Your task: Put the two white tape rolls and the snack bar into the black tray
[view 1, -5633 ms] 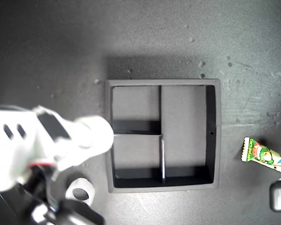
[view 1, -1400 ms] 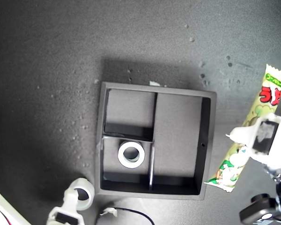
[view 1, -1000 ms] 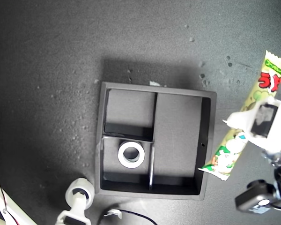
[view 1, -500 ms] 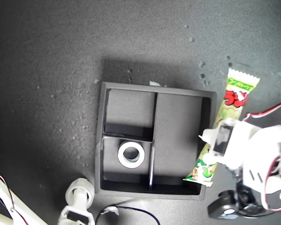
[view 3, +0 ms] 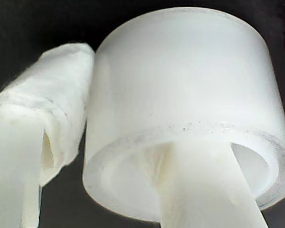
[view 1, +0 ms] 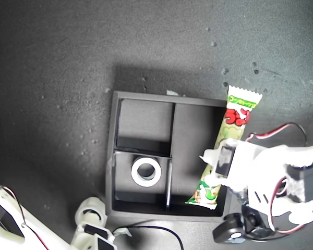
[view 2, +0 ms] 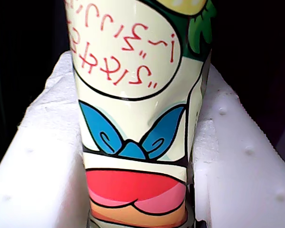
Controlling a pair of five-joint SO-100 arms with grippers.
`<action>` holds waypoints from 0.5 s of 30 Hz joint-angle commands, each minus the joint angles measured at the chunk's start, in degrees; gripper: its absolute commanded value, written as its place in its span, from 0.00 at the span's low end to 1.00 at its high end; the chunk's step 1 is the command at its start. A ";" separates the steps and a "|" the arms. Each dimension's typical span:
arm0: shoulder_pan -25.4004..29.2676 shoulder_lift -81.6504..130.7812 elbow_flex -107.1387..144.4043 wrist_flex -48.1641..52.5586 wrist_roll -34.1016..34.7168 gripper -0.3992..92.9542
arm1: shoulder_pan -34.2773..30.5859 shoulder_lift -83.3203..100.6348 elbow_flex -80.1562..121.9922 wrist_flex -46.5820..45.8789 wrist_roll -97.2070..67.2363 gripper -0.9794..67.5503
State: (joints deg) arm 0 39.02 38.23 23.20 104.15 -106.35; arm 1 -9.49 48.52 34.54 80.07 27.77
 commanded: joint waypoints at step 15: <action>-23.55 35.86 5.89 0.79 30.59 0.01 | -1.14 -8.61 -4.22 -0.53 0.97 0.10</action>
State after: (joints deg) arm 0 20.04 76.03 32.70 104.15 -81.04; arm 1 -9.67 39.64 31.99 78.49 28.12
